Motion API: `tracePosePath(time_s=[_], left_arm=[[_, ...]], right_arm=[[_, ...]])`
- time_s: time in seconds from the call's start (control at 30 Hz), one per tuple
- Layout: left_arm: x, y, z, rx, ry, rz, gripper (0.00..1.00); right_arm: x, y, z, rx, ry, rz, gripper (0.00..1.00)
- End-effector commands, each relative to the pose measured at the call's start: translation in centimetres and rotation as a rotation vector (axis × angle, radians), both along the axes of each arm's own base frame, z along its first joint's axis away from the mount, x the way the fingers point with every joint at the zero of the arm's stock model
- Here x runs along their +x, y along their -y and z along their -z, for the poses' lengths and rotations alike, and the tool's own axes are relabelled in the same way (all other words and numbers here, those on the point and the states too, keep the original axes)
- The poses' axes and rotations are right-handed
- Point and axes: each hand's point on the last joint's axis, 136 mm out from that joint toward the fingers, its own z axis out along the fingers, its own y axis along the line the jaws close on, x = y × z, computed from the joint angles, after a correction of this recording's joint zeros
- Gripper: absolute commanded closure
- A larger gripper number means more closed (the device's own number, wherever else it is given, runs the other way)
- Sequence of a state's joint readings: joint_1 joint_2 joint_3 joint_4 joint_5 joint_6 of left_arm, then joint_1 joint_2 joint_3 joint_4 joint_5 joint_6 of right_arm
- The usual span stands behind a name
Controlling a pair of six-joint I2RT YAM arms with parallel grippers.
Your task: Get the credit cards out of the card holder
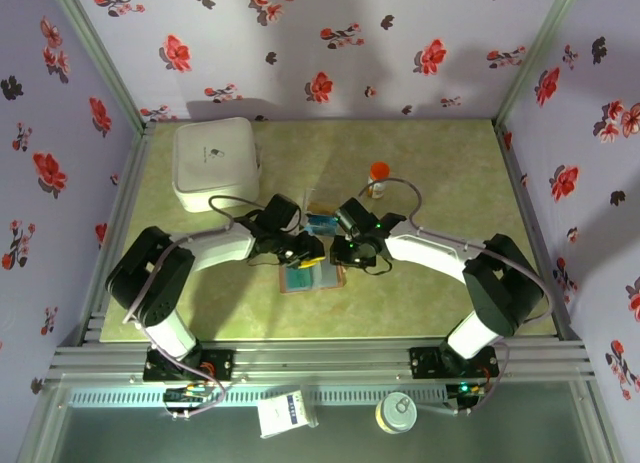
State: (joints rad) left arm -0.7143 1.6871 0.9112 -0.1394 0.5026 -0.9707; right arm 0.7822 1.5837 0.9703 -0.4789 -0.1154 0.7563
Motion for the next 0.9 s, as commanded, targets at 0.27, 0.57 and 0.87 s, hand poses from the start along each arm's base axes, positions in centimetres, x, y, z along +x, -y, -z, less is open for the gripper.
tracePosePath(time_s=[0.27,0.57,0.87], left_arm=[[-0.2,2.0,1.0,0.007,-0.043,0.044,0.6],[-0.1,2.2,0.3,0.023,-0.021,0.08,0.54],[0.8,0.8,-1.9,0.071,0.054,0.079,0.55]], right_arm=[[-0.1,1.9,2.1,-0.085,-0.039,-0.009,0.65],[0.1,1.5,3.3,-0.047,-0.068,0.002,0.71],[0.0,1.3,4.2,-0.013,-0.092,0.02,0.79]])
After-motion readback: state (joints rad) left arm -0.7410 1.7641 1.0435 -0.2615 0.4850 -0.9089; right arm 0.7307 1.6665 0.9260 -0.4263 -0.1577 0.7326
